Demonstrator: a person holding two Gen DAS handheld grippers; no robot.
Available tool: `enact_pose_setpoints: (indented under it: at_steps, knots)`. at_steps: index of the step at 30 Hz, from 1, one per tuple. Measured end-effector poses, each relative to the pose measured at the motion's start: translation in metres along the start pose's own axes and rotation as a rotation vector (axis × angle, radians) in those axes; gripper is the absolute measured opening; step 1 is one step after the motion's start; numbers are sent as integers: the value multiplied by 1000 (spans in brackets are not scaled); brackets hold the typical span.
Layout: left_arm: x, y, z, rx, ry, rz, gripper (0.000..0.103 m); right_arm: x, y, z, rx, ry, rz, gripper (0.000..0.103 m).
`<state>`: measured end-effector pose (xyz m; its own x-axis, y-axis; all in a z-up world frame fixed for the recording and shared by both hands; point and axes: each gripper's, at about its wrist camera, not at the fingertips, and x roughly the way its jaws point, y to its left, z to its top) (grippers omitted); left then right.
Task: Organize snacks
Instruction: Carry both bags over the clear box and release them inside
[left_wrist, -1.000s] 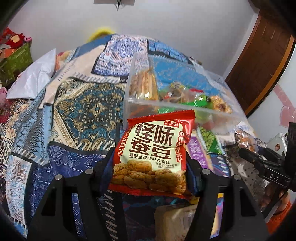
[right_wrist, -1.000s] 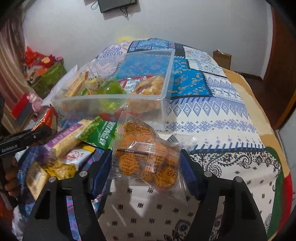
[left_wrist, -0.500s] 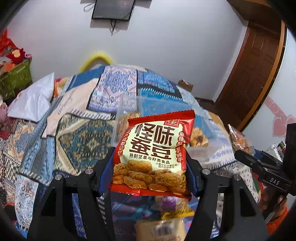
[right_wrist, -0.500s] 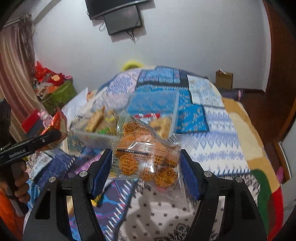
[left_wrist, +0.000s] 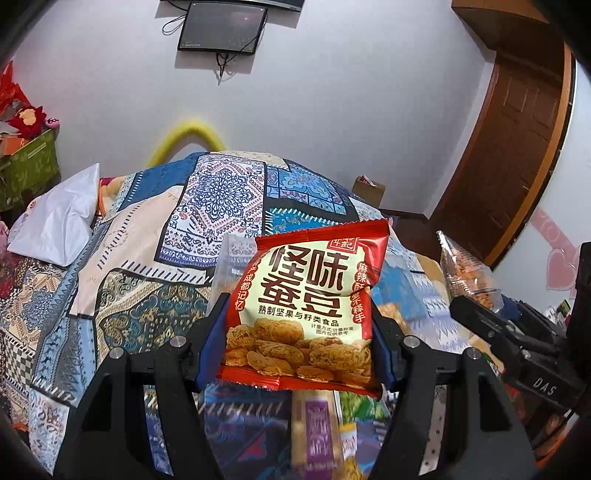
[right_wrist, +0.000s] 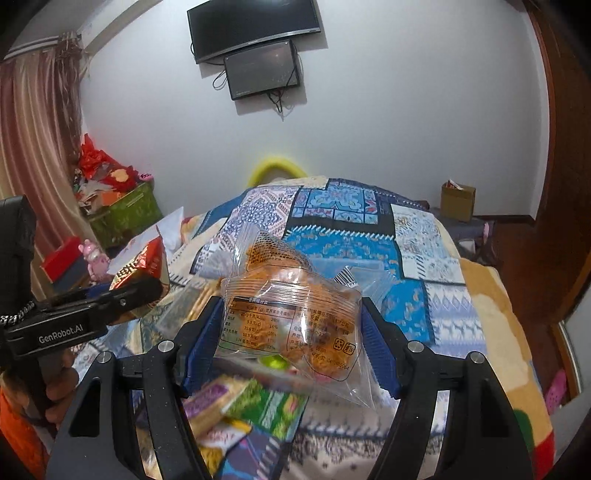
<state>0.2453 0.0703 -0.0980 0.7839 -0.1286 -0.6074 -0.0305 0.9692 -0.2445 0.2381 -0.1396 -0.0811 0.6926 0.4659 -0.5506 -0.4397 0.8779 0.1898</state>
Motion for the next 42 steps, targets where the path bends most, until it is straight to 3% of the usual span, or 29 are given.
enact_pose_setpoints:
  at_steps: [6, 17, 23, 26, 35, 42]
  knots:
    - [29, 5, 11, -19, 16, 24, 65, 26, -3, 6, 8, 19, -8, 69]
    - [91, 15, 13, -26, 99, 85, 65, 83, -17, 6, 52, 132, -15, 69]
    - [104, 17, 11, -23, 112, 85, 66, 103, -18, 1, 44, 190, -36, 72]
    - [103, 15, 10, -9, 108, 67, 69, 108, -18, -4, 30, 208, -52, 80]
    - [77, 6, 15, 22, 73, 78, 71, 97, -20, -2, 44, 231, -42, 82]
    - [43, 3, 19, 22, 44, 76, 71, 68, -12, 4, 12, 183, -37, 83]
